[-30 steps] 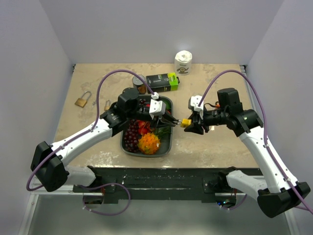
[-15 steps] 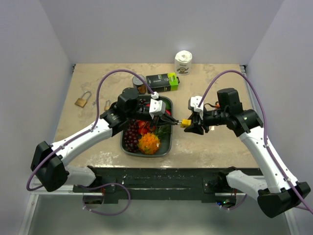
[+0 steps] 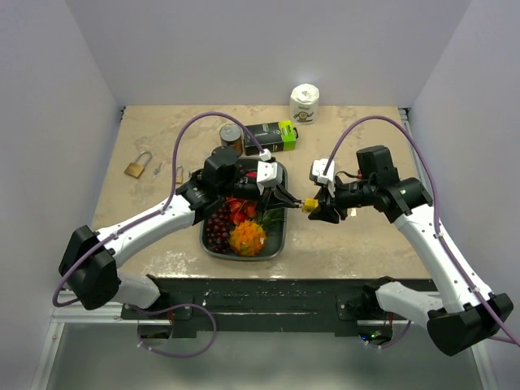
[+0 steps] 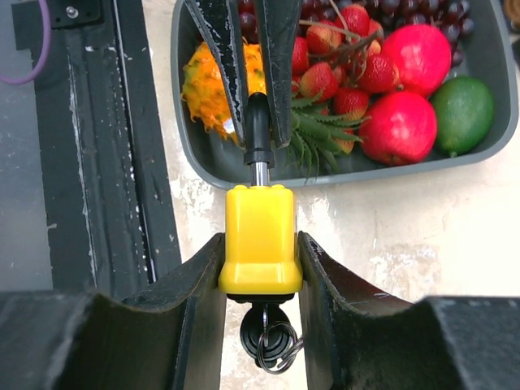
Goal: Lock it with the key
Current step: Lock the lock.
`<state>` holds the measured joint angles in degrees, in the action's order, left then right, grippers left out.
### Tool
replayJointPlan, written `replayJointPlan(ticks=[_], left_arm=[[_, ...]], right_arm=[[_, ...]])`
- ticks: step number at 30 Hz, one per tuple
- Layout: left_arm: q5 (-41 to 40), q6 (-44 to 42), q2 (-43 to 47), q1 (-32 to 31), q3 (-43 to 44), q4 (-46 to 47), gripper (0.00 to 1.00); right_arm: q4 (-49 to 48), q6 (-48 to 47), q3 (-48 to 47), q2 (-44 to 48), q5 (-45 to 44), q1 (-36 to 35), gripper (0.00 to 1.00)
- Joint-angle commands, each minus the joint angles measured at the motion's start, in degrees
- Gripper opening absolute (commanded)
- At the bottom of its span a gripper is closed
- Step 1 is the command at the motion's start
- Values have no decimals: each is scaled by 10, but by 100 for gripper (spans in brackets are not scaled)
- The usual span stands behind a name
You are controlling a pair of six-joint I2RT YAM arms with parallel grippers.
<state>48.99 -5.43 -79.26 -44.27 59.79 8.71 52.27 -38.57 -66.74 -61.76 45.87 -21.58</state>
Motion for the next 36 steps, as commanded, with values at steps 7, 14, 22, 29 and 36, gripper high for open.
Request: replayJointPlan(ticks=[7,14,22,29,36], left_arm=[[70,28,-42,-77,14,110,0],[82,42,-51,-81,12,130,0],[85,91,-5,14,-11,132,0],[103,-1,41,74,2,-15,0],[109,-135,69,83,10,-142,0]], right_arm=[[-227,70,-20,-17,75,-52,0],[-216,58,-31,-21,69,-56,0],[-161,89,-4,16,-4,-55,26],[-121,92,3,40,-79,-44,80],[-86,35,-11,36,-95,-38,74]])
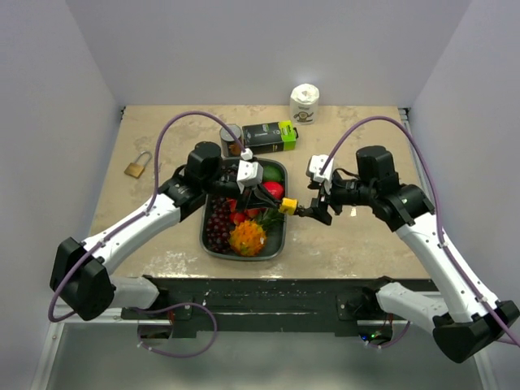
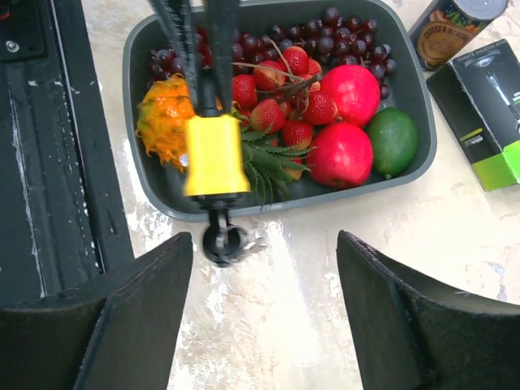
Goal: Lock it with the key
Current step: Lock the lock.
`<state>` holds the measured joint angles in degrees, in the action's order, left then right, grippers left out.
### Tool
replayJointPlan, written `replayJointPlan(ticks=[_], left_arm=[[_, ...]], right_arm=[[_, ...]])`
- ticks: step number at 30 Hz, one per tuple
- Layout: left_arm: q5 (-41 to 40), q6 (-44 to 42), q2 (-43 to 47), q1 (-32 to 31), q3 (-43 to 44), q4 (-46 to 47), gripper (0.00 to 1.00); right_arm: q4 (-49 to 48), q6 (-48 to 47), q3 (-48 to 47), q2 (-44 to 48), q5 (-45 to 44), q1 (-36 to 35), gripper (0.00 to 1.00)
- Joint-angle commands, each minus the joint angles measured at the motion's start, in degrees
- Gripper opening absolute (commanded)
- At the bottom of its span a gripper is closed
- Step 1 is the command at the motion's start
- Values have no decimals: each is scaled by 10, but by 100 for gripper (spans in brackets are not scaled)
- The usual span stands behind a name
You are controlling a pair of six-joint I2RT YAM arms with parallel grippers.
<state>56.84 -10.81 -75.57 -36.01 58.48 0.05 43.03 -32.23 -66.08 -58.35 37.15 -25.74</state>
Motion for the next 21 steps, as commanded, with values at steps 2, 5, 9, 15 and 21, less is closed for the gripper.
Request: replayJointPlan(ticks=[2,5,9,15,21], left_arm=[[34,-89,34,1,24,-62,0],[34,-80,34,1,23,-51,0],[36,-69,34,1,18,-32,0],[37,-62,37,1,10,-17,0],[41,-55,34,1,8,-9,0]], right_arm=[[14,-39,-21,-4,1,2,67],[27,-54,-28,-16,24,3,63],[42,-59,-40,-32,64,2,59],[82,-92,-49,-46,116,1,60],[94,-127,-62,-69,110,-1,55]])
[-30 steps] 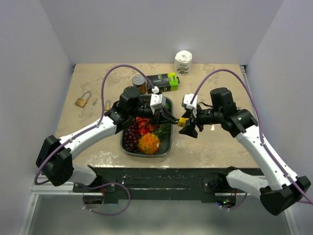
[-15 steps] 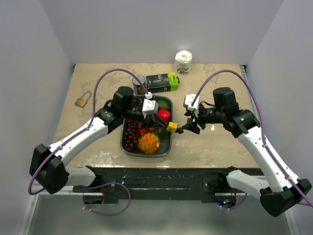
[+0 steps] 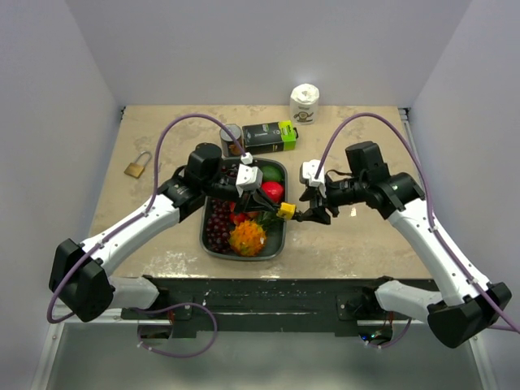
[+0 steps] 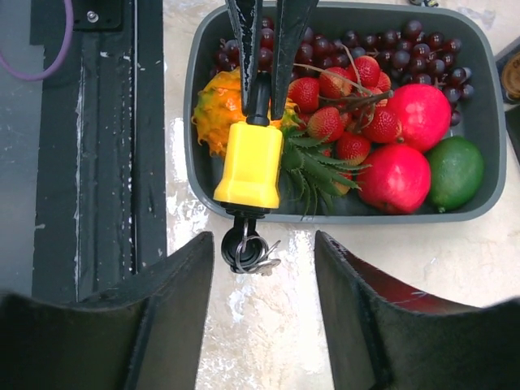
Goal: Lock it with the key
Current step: Lock the lock, then place the key at the center of the board.
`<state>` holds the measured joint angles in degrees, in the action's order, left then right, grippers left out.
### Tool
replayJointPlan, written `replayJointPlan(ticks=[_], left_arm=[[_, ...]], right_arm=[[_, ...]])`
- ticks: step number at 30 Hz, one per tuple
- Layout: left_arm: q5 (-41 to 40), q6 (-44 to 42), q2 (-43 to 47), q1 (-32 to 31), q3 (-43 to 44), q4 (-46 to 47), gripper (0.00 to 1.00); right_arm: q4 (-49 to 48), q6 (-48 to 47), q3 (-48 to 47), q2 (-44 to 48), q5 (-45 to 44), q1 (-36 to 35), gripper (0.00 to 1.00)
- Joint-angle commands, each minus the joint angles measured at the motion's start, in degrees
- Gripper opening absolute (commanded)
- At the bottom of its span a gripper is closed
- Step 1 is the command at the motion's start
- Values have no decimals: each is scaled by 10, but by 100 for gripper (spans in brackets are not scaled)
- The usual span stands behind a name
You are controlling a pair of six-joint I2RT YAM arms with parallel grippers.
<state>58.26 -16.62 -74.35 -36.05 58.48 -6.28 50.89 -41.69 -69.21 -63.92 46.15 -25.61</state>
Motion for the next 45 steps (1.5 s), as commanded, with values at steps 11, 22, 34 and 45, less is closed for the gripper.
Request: replayJointPlan(ticks=[11,22,34,45], left_arm=[[17,37,17,9,10,81,0],[51,-20,1,121,51,15,0],[12,40,10,149,67,54,0],[-22,47,31,149,60,36,0]], right_arm=[[-4,-9,-29,-26,-20,-7,0],[4,0,-4,-3,-72,23,0],[-161,180,26,-173,-156,208,0],[-260,256,2,-338,-225,254,0]])
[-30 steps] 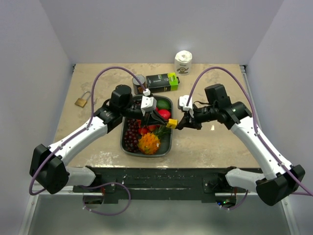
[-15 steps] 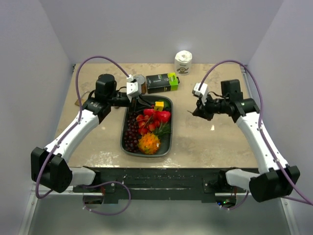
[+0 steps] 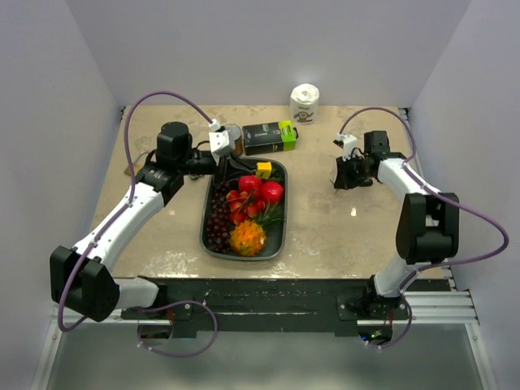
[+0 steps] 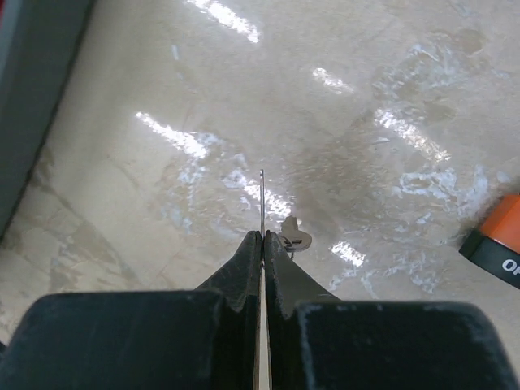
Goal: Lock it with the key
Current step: Place the key at the center of the board.
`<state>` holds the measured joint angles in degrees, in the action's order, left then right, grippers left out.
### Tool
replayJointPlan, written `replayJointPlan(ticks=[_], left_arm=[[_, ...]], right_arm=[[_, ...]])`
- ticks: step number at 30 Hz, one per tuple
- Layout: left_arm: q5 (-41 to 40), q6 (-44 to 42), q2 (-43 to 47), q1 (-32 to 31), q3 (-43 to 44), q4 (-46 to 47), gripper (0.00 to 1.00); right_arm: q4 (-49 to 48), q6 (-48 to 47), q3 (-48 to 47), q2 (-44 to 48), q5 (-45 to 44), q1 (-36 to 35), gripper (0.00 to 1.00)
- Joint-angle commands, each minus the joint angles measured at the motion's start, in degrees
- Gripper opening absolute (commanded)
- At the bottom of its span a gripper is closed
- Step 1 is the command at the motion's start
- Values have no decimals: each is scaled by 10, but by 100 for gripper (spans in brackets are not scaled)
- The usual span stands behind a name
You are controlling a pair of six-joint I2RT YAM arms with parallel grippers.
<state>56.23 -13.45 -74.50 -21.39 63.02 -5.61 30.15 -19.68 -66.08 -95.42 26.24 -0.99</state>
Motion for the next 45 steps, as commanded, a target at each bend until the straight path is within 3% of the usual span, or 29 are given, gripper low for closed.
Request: replayJointPlan(ticks=[1,7,17,18,19,22,25,27,28,31,37,42,45], left_arm=[[-2,17,33,2,11,30,0],[-4,26,40,2,1,38,0],[-4,38,43,1,-12,36,0],[0,37,43,1,-13,32,0],[5,38,43,1,-12,30,0],[20,42,36,1,-6,12,0],[48,62,27,0,7,0,0],[77,76,23,-1,14,-9,0],[85,77,23,-1,15,-12,0],[121,81,23,-6,18,-18,0],[179,105,23,-23,23,-9,0],[208,99,26,-40,25,-22,0],[213,88,27,-56,29,-36,0]], right_arm=[[-53,37,-39,-45,-32,9,0],[-55,39,-80,-119,-45,29,0],[-73,53,-125,-159,-55,33,0],[-70,53,-131,-163,-48,32,4],[-67,50,-135,-164,-43,32,20],[-58,40,-135,-142,10,32,48],[-69,5,-107,-73,95,32,65],[-69,-20,-88,-31,143,32,71],[-71,-45,-81,13,181,32,82],[-73,-107,-49,106,230,26,96],[22,-303,21,264,261,-62,99],[9,-341,103,414,254,-144,99],[10,-355,120,458,246,-176,99]])
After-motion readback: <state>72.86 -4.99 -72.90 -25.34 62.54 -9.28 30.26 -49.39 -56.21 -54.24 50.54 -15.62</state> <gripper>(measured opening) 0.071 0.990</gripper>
